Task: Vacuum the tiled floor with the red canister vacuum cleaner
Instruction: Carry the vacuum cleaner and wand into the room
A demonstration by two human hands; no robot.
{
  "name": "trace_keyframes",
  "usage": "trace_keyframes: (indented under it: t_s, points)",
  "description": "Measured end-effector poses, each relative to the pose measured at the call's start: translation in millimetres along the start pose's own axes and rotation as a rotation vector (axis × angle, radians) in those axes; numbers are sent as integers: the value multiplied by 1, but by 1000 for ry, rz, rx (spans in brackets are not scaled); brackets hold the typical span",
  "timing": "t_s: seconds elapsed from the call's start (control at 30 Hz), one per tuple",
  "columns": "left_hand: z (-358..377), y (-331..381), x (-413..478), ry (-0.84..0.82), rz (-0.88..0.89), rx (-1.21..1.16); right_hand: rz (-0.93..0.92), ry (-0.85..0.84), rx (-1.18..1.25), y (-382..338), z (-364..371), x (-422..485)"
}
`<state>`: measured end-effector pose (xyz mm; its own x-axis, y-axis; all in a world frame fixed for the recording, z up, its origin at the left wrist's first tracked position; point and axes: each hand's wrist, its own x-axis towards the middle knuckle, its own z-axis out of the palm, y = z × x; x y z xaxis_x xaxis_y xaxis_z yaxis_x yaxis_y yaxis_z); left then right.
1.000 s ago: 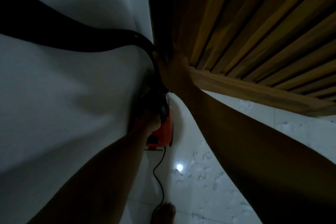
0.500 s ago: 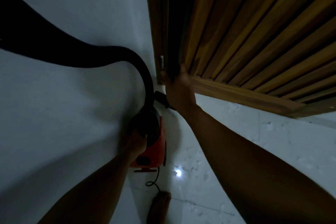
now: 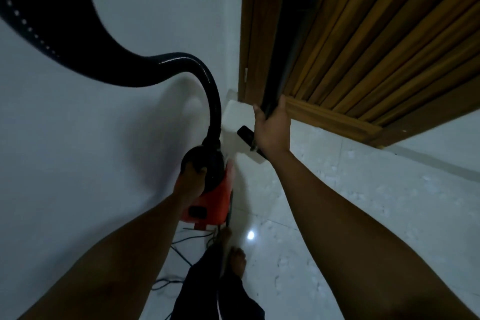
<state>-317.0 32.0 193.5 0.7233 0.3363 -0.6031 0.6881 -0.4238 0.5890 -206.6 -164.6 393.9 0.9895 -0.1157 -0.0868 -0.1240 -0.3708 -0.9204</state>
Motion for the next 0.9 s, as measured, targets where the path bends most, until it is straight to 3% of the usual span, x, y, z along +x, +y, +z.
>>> trace_keyframes:
  t_s: [0.2, 0.57, 0.9]
  points:
    - [-34, 0, -108, 10, 145, 9, -11, 7, -8, -34, -36, -91]
    - [-65, -86, -296, -9, 125, 18, -16, 43, 11, -61, -79, -325]
    - [-44, -167, -469, 12, 152, -11, 13, 6, -12, -43, -142, -506]
